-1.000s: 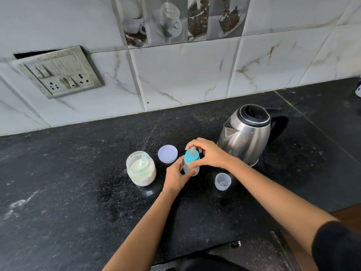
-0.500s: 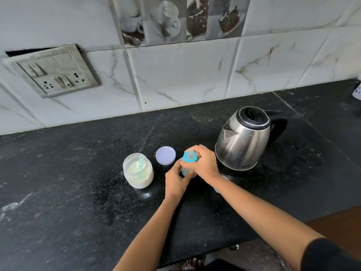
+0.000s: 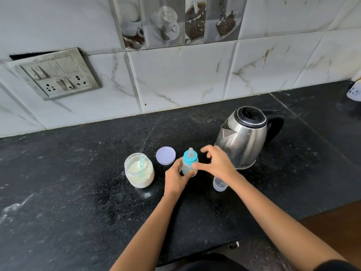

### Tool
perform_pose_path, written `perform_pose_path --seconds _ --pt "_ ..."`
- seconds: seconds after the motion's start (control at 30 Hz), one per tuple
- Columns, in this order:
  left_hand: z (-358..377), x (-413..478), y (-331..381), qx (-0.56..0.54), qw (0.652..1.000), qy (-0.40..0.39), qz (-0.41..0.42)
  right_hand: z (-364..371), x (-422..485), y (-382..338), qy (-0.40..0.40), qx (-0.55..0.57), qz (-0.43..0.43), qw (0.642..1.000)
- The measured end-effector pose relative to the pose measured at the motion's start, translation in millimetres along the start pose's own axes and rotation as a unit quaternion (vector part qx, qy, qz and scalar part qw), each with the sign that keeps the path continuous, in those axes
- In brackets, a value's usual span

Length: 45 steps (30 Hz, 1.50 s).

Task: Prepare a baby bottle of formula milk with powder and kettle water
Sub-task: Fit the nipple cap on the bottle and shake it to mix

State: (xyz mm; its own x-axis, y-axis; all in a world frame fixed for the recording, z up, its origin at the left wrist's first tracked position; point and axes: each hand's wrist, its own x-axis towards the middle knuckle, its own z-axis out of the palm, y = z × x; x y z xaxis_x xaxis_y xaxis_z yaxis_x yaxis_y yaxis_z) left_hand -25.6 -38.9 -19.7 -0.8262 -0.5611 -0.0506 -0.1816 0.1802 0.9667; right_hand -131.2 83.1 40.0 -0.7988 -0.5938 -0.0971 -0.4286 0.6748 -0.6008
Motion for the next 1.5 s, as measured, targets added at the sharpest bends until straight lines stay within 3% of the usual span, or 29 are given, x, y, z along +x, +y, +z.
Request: perform_pose_path --seconds 0.1,0.17,0.3,0.4,0.57,0.67,0.77,0.87,1.0,1.1,1.37,1.5 --pt "1 1 -2 0.0 1.0 0.003 -0.014 -10 -14 11 -0.099 -0.25 0.06 0.961" --pt "1 1 -2 0.001 1.0 0.005 -0.02 -7 -21 12 -0.17 -0.268 0.091 0.944" --pt "0 1 -3 -0.002 1.0 0.001 -0.025 -14 -27 4 -0.183 -0.177 0.118 0.96" --pt "0 1 -3 -0.007 1.0 -0.001 -0.029 -40 -22 -7 -0.168 -0.054 0.089 0.98" --pt "-1 2 -3 -0.009 0.999 -0.006 -0.039 -77 -7 -28 -0.193 0.161 0.065 0.966" --pt "-1 3 -2 -0.003 0.999 -0.012 -0.045 -66 8 -30 -0.097 0.347 0.042 0.932" --pt "-1 3 -3 -0.004 0.999 -0.013 -0.039 -36 10 -34 0.023 0.405 -0.063 0.912" --pt "-2 3 -4 -0.016 0.999 -0.01 -0.029 -7 7 -30 0.013 0.368 -0.16 0.916" --pt "-2 3 -5 -0.026 0.999 -0.015 -0.017 15 9 -15 0.014 0.237 -0.2 0.951" --pt "-1 3 -5 -0.032 0.999 -0.015 -0.008 19 11 -7 0.008 0.172 -0.235 0.956" --pt "-1 4 -6 -0.036 0.999 -0.01 -0.011 33 15 4 0.002 0.168 -0.213 0.962" --pt "1 4 -9 -0.025 1.0 0.002 -0.006 44 19 6 0.045 0.149 -0.215 0.964"
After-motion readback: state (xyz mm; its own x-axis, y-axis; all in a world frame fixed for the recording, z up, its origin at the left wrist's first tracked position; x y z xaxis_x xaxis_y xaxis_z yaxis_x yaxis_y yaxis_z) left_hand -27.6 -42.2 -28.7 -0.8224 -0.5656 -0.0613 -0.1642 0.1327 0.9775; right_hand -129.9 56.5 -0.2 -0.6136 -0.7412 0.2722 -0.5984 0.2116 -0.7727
